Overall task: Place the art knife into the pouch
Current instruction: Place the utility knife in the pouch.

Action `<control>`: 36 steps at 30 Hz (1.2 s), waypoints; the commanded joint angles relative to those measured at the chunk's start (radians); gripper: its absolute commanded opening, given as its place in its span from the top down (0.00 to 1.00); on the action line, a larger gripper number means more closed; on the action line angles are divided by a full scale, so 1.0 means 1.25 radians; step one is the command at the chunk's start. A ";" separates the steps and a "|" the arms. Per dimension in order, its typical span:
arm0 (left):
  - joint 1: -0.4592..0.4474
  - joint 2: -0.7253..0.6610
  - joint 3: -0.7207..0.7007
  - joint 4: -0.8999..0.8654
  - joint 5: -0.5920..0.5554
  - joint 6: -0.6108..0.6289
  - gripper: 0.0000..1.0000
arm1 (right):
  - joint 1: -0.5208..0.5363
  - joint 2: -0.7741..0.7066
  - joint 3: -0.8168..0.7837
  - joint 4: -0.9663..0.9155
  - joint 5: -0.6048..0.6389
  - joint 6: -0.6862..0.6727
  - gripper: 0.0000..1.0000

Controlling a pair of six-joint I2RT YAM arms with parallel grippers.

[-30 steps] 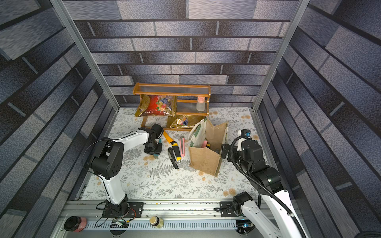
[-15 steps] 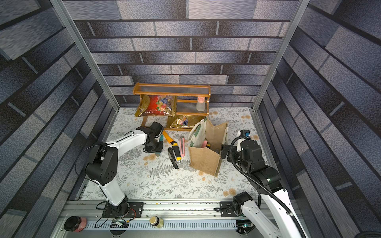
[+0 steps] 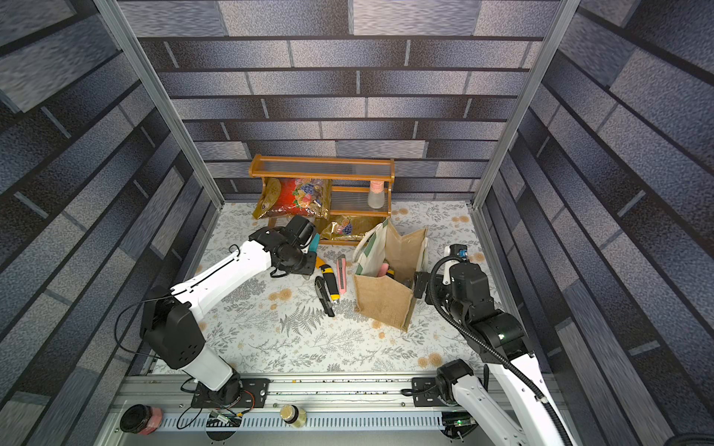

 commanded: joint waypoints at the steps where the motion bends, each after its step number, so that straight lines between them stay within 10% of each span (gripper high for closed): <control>1: -0.071 -0.020 0.094 -0.063 -0.074 -0.015 0.75 | -0.003 -0.008 -0.015 0.014 0.001 0.012 0.00; 27: -0.283 0.424 0.770 -0.216 -0.009 0.115 0.70 | -0.004 -0.028 -0.034 -0.002 0.023 0.033 0.00; 31: -0.283 0.458 0.809 -0.223 -0.003 0.122 0.43 | -0.004 -0.029 -0.030 -0.014 0.018 0.039 0.00; 34: -0.283 0.459 0.826 -0.222 -0.006 0.135 0.01 | -0.004 -0.028 -0.019 -0.026 0.010 0.040 0.00; 36: -0.283 0.451 0.827 -0.219 -0.020 0.144 0.00 | -0.004 -0.029 -0.015 -0.031 0.013 0.041 0.00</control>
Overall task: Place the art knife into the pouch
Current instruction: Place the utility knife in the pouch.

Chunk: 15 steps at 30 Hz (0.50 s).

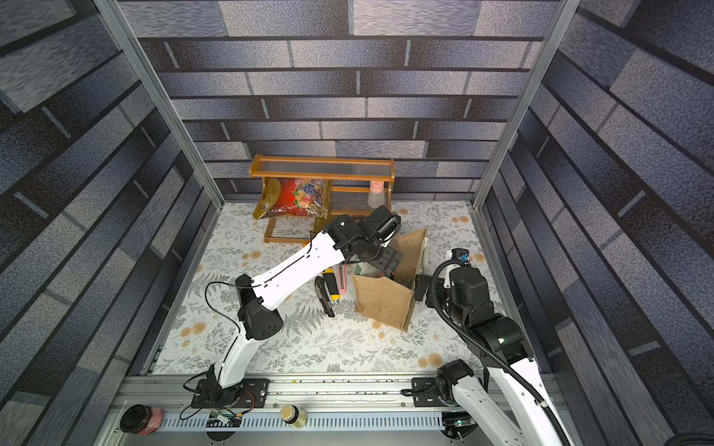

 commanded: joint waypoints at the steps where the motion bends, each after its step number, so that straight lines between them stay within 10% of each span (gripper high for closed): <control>1: 0.002 -0.025 0.030 -0.018 -0.017 0.029 0.00 | -0.004 -0.008 0.012 -0.026 0.008 0.014 0.00; 15: 0.050 -0.254 -0.223 0.091 -0.138 0.003 0.00 | -0.004 -0.017 0.017 -0.024 0.000 0.006 0.00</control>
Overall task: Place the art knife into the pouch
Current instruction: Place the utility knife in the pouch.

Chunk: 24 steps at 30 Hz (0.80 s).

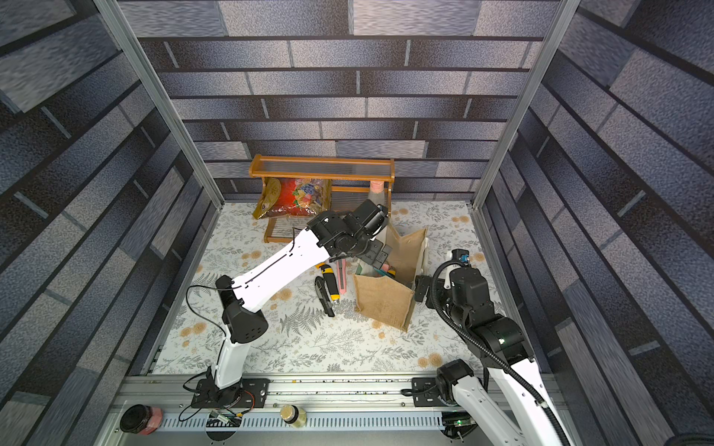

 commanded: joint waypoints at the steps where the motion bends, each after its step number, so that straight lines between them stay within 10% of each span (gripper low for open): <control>1: 0.027 -0.134 -0.106 0.075 -0.051 -0.007 0.00 | -0.003 -0.013 0.018 -0.017 0.000 0.007 0.00; 13: 0.235 -0.454 -0.611 0.287 0.059 -0.139 0.00 | -0.004 0.004 0.021 -0.019 0.002 0.009 0.00; 24: 0.297 -0.273 -0.646 0.338 0.207 -0.167 0.10 | -0.004 0.013 0.022 -0.021 0.002 0.014 0.00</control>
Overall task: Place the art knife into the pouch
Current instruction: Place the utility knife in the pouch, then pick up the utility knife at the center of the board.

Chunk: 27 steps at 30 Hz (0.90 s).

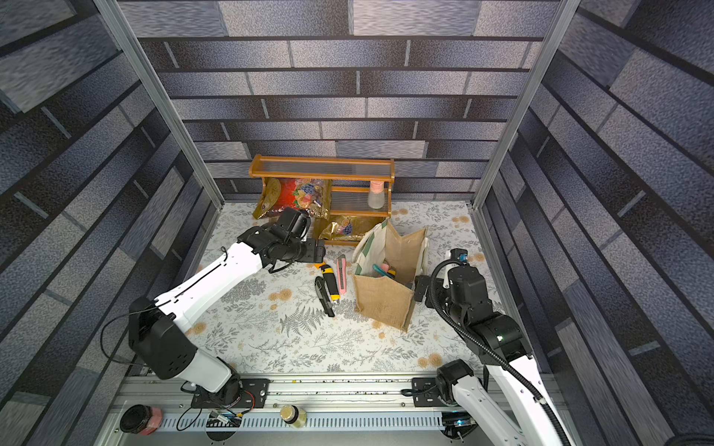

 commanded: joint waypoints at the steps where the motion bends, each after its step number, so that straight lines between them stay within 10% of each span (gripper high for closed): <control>1: 0.007 0.089 0.036 0.027 0.077 -0.016 0.13 | -0.004 -0.006 0.020 -0.017 0.003 0.014 0.00; 27: 0.020 0.518 0.343 -0.034 0.139 -0.025 0.56 | -0.004 -0.061 0.010 -0.055 0.037 0.001 0.00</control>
